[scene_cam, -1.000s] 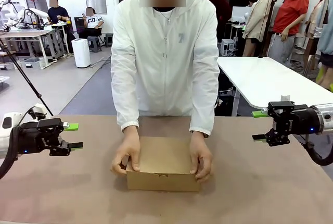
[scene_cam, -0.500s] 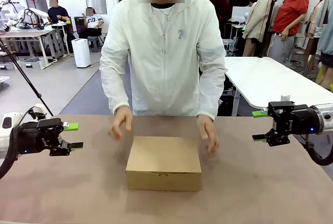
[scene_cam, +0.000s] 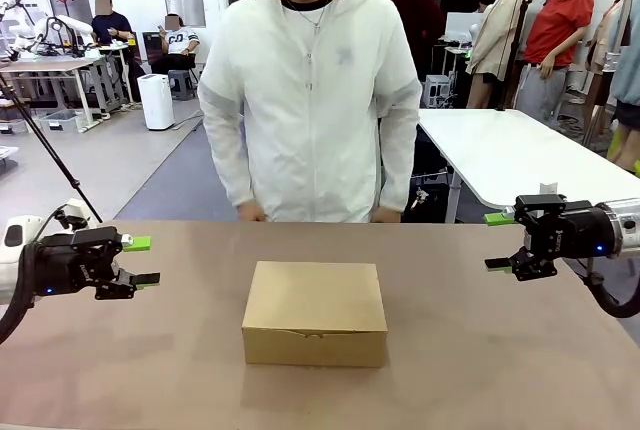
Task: Pack the items into the box.
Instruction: Close the Mailer Box.
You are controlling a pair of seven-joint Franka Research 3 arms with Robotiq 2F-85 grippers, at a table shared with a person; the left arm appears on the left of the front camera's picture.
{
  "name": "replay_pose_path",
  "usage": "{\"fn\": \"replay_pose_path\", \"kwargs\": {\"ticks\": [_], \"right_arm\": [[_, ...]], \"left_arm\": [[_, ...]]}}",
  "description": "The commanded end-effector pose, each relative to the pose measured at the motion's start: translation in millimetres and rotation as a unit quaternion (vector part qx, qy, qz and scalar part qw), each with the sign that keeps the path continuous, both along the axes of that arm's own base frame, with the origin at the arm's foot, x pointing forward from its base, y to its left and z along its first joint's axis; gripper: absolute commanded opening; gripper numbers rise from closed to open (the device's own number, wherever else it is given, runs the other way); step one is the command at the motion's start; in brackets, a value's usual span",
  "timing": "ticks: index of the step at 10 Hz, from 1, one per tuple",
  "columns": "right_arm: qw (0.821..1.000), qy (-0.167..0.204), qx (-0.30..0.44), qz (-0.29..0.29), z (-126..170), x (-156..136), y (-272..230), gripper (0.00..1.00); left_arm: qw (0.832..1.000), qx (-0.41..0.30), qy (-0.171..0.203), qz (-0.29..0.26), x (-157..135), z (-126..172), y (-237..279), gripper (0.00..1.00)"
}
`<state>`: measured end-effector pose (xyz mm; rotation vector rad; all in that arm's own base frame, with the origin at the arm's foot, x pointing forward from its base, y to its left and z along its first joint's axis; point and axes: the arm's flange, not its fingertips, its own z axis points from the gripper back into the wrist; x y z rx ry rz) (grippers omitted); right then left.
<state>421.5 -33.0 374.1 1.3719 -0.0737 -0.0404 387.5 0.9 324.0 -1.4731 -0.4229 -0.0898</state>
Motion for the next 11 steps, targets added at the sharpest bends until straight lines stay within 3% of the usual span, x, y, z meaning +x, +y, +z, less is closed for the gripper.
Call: {"fn": "replay_pose_path", "kwargs": {"ticks": [1,11], "right_arm": [[1.0,-0.011,-0.003,-0.003,0.6,1.4,0.8,1.0],[1.0,-0.011,-0.003,-0.003,0.6,1.4,0.8,1.0]], "left_arm": [[1.0,-0.004,-0.009,0.003,0.3,0.5,2.2,1.0],[1.0,-0.004,-0.009,0.003,0.3,0.5,2.2,1.0]]}}
